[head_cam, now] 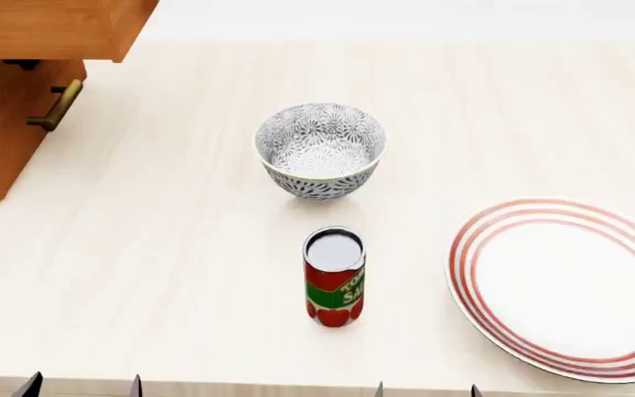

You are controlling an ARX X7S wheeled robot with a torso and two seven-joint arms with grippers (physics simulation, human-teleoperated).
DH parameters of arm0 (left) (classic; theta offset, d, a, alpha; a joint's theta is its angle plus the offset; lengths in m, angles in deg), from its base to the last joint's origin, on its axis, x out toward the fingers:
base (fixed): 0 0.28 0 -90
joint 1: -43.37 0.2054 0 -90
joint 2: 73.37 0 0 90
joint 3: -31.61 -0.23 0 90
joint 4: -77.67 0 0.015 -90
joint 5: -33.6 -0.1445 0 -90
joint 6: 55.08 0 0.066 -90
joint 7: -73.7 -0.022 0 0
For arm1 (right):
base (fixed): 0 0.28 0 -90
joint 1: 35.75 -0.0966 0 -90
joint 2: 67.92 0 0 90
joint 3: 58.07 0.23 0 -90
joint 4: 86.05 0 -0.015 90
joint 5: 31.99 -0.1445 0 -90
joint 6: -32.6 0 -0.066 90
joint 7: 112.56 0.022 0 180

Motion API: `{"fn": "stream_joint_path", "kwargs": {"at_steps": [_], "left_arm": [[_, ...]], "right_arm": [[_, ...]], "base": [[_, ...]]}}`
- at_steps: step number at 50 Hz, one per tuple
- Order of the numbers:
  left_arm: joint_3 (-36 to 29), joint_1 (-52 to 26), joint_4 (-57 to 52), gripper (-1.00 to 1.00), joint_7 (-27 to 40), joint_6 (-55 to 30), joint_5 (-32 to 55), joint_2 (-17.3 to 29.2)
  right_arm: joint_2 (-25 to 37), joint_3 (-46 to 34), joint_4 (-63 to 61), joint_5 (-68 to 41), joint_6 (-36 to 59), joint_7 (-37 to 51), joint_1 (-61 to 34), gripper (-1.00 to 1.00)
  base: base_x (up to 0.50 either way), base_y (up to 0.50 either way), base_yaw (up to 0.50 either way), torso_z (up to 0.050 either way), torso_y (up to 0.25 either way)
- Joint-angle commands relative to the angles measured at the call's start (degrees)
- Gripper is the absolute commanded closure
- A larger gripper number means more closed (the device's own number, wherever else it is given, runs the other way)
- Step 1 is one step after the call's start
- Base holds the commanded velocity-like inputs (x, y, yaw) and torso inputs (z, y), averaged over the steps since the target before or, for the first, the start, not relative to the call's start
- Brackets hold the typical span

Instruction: Put the bowl on the plate.

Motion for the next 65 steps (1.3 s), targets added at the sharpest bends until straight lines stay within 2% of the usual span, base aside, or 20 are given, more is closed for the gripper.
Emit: {"fn": "stream_joint_path", "kwargs": {"at_steps": [1,15,34,65], "left_arm": [[-1.8,0.0,-0.3,-1.0,0.4,0.3,0.6,1.0],[-5.1,0.5,-1.3,-1.0,1.5,0.6,1.3,3.6],[-4.4,-1.5,-7.1,-1.0,3.3,-3.4,4.3,5.9],[-4.9,-4.6,-6.7,-1.0,5.0,-5.7,8.2,7.4]], "right_arm": [[1.3,-1.8,-2.6,-0.2,3.1,0.2,0.1,-1.0],[4.5,-2.7,-7.4,-3.2,9.5,0.1,-2.0,-1.0],[7.6,-0.8,-16.2,-5.6,20.7,2.0,-5.3,-1.0],[9.5,1.6,-20.5,-10.0,24.6,3.1,-7.0,-1.0]], "base": [[0.0,0.0,0.0,0.0,0.0],[0.0,0.0,0.0,0.0,0.0],[0.0,0.0,0.0,0.0,0.0],[0.01,0.0,0.0,0.0,0.0]]}}
